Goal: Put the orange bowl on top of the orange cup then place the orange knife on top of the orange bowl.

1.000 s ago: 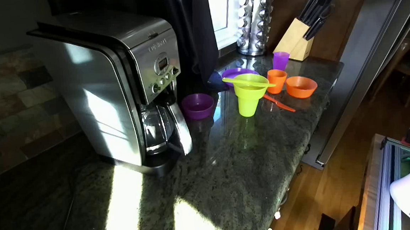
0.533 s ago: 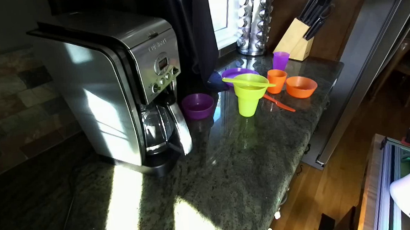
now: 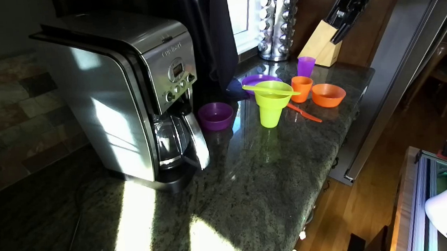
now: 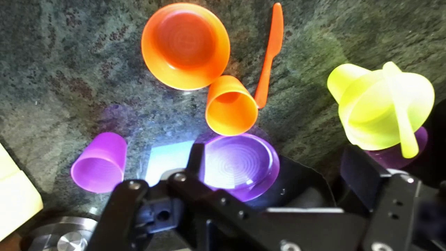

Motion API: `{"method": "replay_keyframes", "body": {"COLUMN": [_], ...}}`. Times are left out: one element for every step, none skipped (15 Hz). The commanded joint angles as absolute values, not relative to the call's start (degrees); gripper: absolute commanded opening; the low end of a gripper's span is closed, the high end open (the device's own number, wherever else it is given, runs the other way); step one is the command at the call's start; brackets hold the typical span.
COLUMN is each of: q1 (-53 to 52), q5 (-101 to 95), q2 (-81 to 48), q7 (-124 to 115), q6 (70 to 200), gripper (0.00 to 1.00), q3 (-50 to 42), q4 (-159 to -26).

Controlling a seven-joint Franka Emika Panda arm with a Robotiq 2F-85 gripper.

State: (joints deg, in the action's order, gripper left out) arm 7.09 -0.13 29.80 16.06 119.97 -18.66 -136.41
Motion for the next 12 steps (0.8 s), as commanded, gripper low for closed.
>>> {"method": "replay_keyframes", "body": {"q1": [10.2, 10.6, 10.9, 11.4, 11.5, 11.9, 12.4, 12.6, 12.8, 13.1, 13.3, 13.7], "q5": [0.6, 0.6, 0.5, 0.5, 1.2, 1.3, 1.2, 1.7, 1.8, 2.0, 2.2, 2.4], "q2": [27.1, 25.9, 24.8, 23.4, 22.0, 20.6, 19.4, 17.6, 15.8, 14.0, 12.6, 11.0], "q7": [11.8, 11.8, 12.6, 13.2, 14.1, 14.4, 14.2, 14.7, 15.2, 15.5, 15.7, 15.8], "q6": [126.1, 126.8, 127.2, 128.1, 128.0, 128.1, 128.0, 127.6, 127.4, 127.0, 127.1, 127.2], "gripper": [1.0, 1.0, 1.0, 1.0, 1.0, 1.0, 1.0, 1.0, 1.0, 1.0, 1.0, 1.0], "q3": [-18.0, -18.3, -18.8, -19.2, -20.0, -20.4, -20.6, -21.1, -21.5, -21.8, -21.9, -22.0], "q4": [-140.3, -140.8, -141.2, -141.7, -141.8, -142.0, -142.0, -141.7, -141.3, -140.9, -140.7, -140.4]}}
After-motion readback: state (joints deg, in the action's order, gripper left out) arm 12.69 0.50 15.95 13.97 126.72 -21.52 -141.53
